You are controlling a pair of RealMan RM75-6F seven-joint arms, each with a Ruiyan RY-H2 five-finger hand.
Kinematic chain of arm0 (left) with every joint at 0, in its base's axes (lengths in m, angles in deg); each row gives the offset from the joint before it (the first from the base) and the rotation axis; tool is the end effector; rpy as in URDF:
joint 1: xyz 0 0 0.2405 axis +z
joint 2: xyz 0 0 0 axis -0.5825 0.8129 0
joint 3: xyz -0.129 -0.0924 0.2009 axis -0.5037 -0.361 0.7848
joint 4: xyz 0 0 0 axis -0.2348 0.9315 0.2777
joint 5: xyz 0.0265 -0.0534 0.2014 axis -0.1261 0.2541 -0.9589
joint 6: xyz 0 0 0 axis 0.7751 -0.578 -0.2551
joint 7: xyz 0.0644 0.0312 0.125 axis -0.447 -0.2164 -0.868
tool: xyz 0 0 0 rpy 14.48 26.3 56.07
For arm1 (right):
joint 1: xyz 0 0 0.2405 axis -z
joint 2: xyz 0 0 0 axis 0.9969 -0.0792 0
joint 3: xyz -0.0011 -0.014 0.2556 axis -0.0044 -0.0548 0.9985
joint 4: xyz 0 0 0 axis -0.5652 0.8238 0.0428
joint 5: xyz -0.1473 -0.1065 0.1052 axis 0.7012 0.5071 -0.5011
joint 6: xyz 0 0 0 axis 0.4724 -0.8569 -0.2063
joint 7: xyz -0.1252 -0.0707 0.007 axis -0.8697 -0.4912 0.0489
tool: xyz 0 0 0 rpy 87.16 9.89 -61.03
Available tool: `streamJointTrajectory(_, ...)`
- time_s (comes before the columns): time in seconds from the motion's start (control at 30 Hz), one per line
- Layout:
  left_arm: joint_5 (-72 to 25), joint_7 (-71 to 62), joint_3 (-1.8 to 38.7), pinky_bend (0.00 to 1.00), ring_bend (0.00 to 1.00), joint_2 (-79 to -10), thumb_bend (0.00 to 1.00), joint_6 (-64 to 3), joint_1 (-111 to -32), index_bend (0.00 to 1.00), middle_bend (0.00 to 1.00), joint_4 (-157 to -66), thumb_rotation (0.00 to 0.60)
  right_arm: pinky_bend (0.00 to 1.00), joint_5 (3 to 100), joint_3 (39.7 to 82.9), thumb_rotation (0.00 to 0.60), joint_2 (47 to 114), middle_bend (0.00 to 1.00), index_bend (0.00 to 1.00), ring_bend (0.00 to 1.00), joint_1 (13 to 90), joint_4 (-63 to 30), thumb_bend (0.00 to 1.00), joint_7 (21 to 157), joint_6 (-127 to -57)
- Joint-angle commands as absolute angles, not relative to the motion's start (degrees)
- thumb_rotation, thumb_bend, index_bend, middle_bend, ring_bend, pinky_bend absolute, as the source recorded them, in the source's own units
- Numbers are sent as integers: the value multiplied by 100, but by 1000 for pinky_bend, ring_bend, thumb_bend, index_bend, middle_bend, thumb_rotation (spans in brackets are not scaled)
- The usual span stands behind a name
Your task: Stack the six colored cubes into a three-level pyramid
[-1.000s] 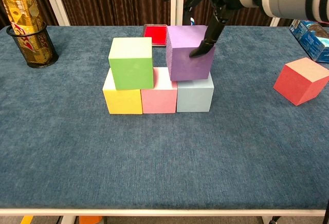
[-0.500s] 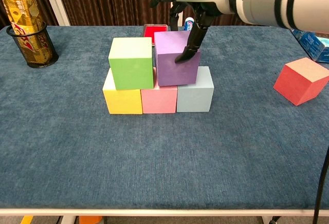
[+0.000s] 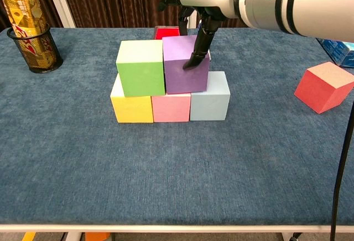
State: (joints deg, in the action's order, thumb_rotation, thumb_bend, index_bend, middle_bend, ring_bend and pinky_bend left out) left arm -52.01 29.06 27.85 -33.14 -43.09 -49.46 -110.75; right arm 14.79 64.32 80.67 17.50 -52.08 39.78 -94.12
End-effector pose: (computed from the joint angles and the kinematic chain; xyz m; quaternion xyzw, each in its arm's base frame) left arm -0.3453 0.2242 0.1239 -0.5914 -0.5017 -0.4497 0.4430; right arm 0.0000 -0.3273 0.0002 0.7911 -0.3385 0.3208 0.3959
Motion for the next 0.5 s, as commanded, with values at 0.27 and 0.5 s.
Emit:
streamJointTrajectory(0.27, -5240, 3050, 2830, 48, 0, -3333, 228, -4304, -4939, 86, 67, -10956, 600, 0, 1360, 6422, 600, 8154, 585, 0, 43, 1669, -5310, 114, 3805, -9656)
streamJointTrajectory(0.5, -5296, 3106, 2865, 48, 0, -3345, 228, -4313, -4946, 86, 67, -10893, 600, 0, 1335, 6388, 600, 8196, 586, 0, 43, 1676, -5447, 114, 3697, -9885)
